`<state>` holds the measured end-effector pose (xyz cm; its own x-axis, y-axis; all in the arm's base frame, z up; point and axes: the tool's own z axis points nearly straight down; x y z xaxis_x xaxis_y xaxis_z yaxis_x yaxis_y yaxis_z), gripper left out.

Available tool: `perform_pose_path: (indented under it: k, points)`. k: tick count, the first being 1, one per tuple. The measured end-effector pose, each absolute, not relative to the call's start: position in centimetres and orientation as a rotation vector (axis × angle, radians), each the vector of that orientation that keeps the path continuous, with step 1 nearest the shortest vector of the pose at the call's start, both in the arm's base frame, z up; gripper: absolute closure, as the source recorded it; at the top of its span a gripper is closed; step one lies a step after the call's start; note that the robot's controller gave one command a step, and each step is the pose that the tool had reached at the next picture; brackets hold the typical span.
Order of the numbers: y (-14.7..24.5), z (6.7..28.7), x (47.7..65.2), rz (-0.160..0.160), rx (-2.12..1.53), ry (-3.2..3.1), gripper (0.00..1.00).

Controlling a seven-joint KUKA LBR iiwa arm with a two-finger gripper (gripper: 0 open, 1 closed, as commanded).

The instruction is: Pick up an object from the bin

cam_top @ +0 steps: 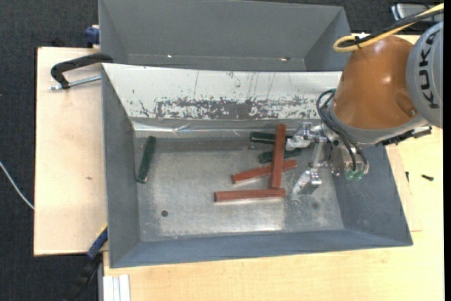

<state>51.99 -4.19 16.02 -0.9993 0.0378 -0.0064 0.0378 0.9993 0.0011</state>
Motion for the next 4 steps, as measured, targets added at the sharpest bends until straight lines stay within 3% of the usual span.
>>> perform_pose_path:
  k: [1,2,3,4]
  points:
    - [-4.2,16.0,52.0,0.001,0.060,3.135,0.00]
    - [-5.0,9.4,53.5,-0.005,0.239,3.052,1.00]
    - [-4.8,8.8,52.4,0.001,0.235,3.096,0.00]
    - [-4.8,7.9,52.2,-0.003,0.240,3.096,1.00]
